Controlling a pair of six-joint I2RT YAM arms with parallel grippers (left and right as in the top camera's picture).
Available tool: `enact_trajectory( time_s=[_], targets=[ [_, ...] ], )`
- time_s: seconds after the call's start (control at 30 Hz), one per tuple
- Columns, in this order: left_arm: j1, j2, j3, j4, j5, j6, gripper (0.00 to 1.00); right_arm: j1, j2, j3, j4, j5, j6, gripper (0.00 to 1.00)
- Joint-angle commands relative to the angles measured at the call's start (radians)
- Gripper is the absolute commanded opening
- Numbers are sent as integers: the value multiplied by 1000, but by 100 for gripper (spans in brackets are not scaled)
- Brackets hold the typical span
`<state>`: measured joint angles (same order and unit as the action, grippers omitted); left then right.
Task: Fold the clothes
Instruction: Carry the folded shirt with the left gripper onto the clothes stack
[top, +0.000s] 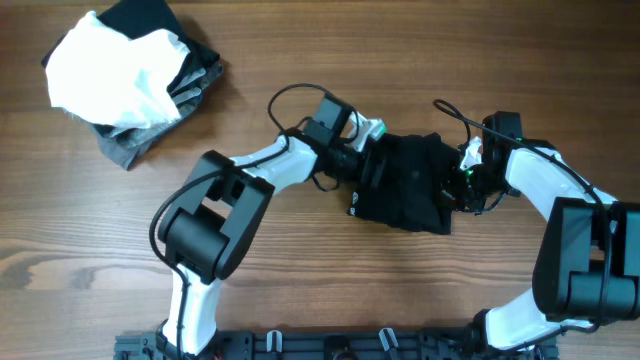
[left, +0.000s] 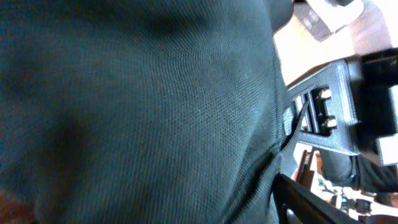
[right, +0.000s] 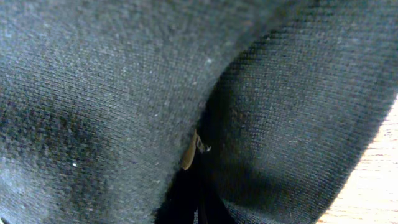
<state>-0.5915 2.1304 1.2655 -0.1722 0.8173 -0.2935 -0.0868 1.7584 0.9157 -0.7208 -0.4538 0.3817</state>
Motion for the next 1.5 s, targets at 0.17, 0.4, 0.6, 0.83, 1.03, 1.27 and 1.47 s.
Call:
enact_trajectory(
  time_s=[0.17, 0.4, 0.6, 0.83, 1.03, 1.27, 1.47],
  targets=[
    [-66, 59, -22, 14, -78, -101, 88, 18, 67, -28, 32, 42, 11, 4],
    [-67, 59, -22, 63, -126, -192, 22, 18, 60, -24, 8, 43, 7, 4],
    [-8, 47, -21, -62, -123, -50, 4, -19, -79, 92, -157, 80, -57, 5],
    [264, -211, 76, -224, 44, -50, 4, -21, -233, 117, -190, 79, -62, 6],
    [588, -404, 234, -168, 47, -50, 4, -21, -240, 117, -194, 79, -32, 7],
    [904, -360, 270, 92, -77, -47, 4, -21, -240, 117, -204, 51, 16, 7],
    [1057, -218, 270, -115, -187, -15, 60, -21, -240, 117, -223, 48, 40, 7]
  ],
)
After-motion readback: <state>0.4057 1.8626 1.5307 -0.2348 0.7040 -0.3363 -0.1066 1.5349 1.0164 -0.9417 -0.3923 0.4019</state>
